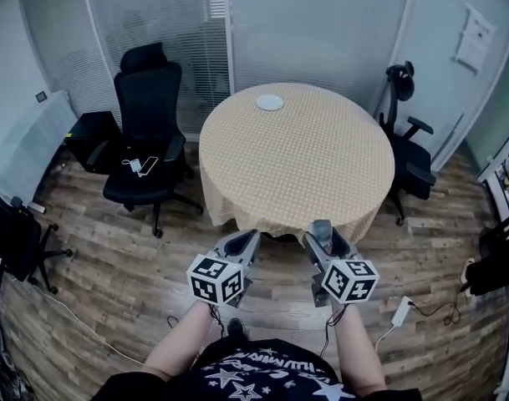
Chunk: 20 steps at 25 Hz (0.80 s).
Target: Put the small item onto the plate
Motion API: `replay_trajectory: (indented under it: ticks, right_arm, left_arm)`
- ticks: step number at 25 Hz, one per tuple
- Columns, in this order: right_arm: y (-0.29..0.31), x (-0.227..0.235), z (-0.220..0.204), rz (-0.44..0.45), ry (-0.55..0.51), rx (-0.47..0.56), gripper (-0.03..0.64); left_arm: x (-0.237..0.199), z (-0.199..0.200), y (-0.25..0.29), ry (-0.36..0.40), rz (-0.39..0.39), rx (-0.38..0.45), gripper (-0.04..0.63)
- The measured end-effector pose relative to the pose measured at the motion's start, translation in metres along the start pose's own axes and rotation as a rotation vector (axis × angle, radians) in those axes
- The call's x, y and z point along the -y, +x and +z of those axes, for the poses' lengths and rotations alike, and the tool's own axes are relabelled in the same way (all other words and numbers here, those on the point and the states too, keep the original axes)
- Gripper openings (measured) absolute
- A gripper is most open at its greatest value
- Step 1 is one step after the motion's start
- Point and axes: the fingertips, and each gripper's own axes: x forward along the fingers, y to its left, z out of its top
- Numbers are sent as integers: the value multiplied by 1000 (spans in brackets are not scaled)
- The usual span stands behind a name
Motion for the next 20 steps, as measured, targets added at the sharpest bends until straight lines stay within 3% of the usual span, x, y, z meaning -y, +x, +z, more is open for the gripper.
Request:
replay_trajectory:
  ticks: [3, 9, 16, 20]
  right_arm:
    - [23, -6, 2, -44, 15, 2, 320]
    - [51, -6, 0, -136, 63, 21, 319]
    - [61, 23, -7, -209, 96, -17, 319]
    - [85, 47, 2, -192, 101, -15, 319]
  left_arm:
    - [-27, 10, -1, 18, -22, -6, 8]
    - [-76, 13, 8, -17, -75, -41, 8]
    - [-91, 7, 38, -47, -110, -72, 8]
    - [-99, 16, 66, -29, -91, -64, 8]
